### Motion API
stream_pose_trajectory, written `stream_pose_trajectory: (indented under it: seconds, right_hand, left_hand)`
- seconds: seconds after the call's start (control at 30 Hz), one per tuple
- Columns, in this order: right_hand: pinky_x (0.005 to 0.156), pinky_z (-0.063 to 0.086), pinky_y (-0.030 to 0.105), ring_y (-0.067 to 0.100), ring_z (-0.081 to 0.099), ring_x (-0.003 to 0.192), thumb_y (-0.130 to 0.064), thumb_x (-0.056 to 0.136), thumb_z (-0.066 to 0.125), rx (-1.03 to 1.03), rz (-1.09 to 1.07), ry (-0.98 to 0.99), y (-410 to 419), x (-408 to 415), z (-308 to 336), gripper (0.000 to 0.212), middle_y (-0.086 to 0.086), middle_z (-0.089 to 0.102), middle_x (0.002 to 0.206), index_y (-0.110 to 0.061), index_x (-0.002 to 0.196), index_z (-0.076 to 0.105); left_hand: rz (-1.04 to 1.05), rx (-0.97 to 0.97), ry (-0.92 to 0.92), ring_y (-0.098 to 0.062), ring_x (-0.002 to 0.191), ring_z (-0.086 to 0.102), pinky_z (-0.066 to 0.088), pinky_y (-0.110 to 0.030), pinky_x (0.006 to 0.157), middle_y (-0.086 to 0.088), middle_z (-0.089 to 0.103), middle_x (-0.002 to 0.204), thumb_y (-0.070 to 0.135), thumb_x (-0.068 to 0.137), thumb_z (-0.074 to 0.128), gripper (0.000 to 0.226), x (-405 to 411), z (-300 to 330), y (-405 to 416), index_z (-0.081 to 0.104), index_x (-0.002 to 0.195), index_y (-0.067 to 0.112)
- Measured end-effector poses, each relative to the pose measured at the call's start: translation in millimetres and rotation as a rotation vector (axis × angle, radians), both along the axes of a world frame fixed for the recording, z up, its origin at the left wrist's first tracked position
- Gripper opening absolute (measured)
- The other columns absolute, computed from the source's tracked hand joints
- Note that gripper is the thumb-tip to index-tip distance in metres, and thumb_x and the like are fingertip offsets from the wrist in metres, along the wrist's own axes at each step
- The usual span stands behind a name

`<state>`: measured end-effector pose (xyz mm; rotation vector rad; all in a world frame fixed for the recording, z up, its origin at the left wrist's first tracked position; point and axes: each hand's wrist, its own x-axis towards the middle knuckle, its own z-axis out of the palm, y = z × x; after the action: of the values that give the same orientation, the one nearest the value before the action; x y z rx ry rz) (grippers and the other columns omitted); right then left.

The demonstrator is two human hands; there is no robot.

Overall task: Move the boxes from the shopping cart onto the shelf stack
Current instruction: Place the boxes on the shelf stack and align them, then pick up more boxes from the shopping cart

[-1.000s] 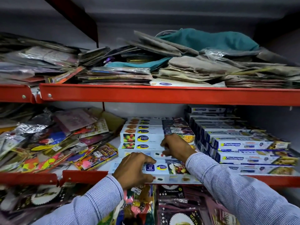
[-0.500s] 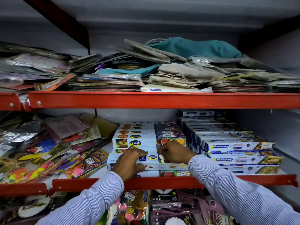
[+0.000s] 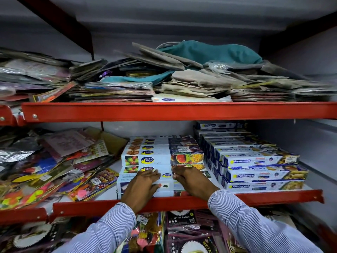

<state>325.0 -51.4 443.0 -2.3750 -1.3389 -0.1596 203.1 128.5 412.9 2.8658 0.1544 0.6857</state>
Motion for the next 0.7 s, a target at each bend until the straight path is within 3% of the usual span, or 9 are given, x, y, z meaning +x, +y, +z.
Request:
stream_pose_trajectory:
  seconds: [0.1,0.17,0.27,0.37,0.5,0.7]
  right_hand:
    - [0.096,0.053,0.039,0.030,0.064,0.117,-0.037,0.103,0.044,-0.020,-0.014,0.014,0,1,1,0.039,0.008,0.065,0.134,-0.016,0.133,0.059]
    - [0.106,0.046,0.041,0.031,0.054,0.129,-0.036,0.104,0.040,-0.082,-0.015,-0.027,-2,-2,1,0.042,0.009,0.056,0.145,-0.015,0.139,0.051]
    - [0.122,0.024,0.051,0.033,0.021,0.151,-0.044,0.104,0.033,-0.129,-0.058,-0.144,-10,-16,-3,0.054,0.006,0.022,0.165,-0.023,0.153,0.028]
    - [0.126,0.009,0.051,0.030,-0.001,0.155,-0.053,0.101,0.033,-0.018,-0.095,-0.140,-30,-42,-13,0.064,0.000,0.003,0.169,-0.030,0.157,0.012]
    - [0.125,0.017,0.051,0.031,0.007,0.154,-0.055,0.098,0.037,0.029,-0.130,-0.175,-67,-86,-46,0.069,0.002,0.011,0.168,-0.028,0.157,0.015]
    - [0.118,0.034,0.053,0.034,0.028,0.148,-0.051,0.096,0.046,-0.036,-0.138,-0.039,-115,-143,-147,0.064,0.005,0.033,0.161,-0.022,0.152,0.035]
  left_hand:
    - [0.014,0.021,0.021,-0.014,0.144,0.033,0.024,-0.036,0.121,0.004,0.044,0.153,0.037,0.100,0.052,0.046,-1,3,-3,0.046,0.144,0.023]
    - [0.034,0.093,0.046,-0.015,0.148,0.024,0.020,-0.039,0.122,0.004,0.037,0.157,0.038,0.102,0.046,0.049,-7,5,-6,0.039,0.148,0.024]
    - [0.055,0.174,0.045,-0.020,0.152,0.010,0.012,-0.048,0.123,0.004,0.022,0.163,0.045,0.101,0.042,0.057,-26,1,-12,0.027,0.153,0.026]
    - [0.032,0.207,-0.028,-0.022,0.151,0.017,0.019,-0.052,0.121,0.000,0.028,0.161,0.048,0.097,0.049,0.062,-57,-8,-23,0.032,0.151,0.023]
    - [-0.016,0.201,-0.072,-0.025,0.143,0.036,0.028,-0.050,0.116,-0.002,0.047,0.151,0.048,0.090,0.051,0.060,-102,-38,-43,0.048,0.142,0.017]
    - [-0.025,0.108,0.108,-0.026,0.139,0.044,0.037,-0.057,0.111,-0.001,0.056,0.143,0.046,0.088,0.048,0.057,-164,-126,-69,0.055,0.136,0.016]
